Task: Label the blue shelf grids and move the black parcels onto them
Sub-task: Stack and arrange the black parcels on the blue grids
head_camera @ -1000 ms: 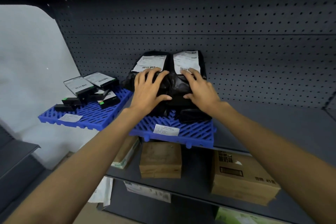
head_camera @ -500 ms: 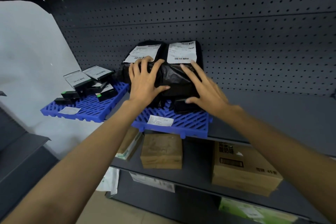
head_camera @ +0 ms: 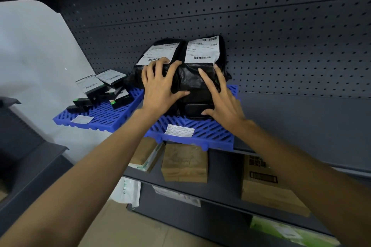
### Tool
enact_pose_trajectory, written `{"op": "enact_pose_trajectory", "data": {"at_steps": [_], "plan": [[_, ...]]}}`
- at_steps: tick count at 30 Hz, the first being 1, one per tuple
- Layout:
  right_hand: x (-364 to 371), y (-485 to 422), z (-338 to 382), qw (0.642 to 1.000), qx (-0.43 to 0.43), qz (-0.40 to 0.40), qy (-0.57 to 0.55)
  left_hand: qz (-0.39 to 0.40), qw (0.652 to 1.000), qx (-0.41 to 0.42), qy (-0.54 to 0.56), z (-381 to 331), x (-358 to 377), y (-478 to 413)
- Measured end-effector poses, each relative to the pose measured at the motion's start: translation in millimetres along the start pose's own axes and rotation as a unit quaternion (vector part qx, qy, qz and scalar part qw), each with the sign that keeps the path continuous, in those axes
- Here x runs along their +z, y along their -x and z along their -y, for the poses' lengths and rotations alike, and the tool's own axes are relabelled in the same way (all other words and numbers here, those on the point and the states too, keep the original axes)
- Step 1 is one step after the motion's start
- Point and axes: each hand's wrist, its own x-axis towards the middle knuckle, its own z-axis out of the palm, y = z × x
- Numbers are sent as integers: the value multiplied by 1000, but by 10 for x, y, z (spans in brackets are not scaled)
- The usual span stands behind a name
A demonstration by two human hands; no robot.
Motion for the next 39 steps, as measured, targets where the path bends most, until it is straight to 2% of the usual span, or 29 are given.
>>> {"op": "enact_pose_trajectory", "data": {"at_steps": [5, 9, 12, 18, 22, 25, 27, 39], "plan": [[130, -71, 144, 998, 57, -15, -35, 9, 1000, -6, -10, -36, -3, 2], [120, -53, 146, 998, 53, -10, -37, 4, 1000, 8, 0, -3, 16, 23], [49, -48, 146, 999, 41, -14, -28, -10, 999, 50, 0, 129, 23, 45], [-157, -92, 248, 993, 63, -58, 78, -11, 988, 132, 77, 609, 18, 32], [-222, -196, 388, 983, 54, -19, 177, -6, 994, 97, 55, 957, 80, -8], [-194, -320, 493, 982, 40, 37, 179, 44, 986, 102, 120, 1073, 176, -21], [-164, -339, 522, 986, 32, 52, 157, 51, 974, 118, 189, 1090, 239, -30], [-129, -201, 568, 987, 59, 16, 151, 30, 944, 176, 276, 1160, 447, -142]]}}
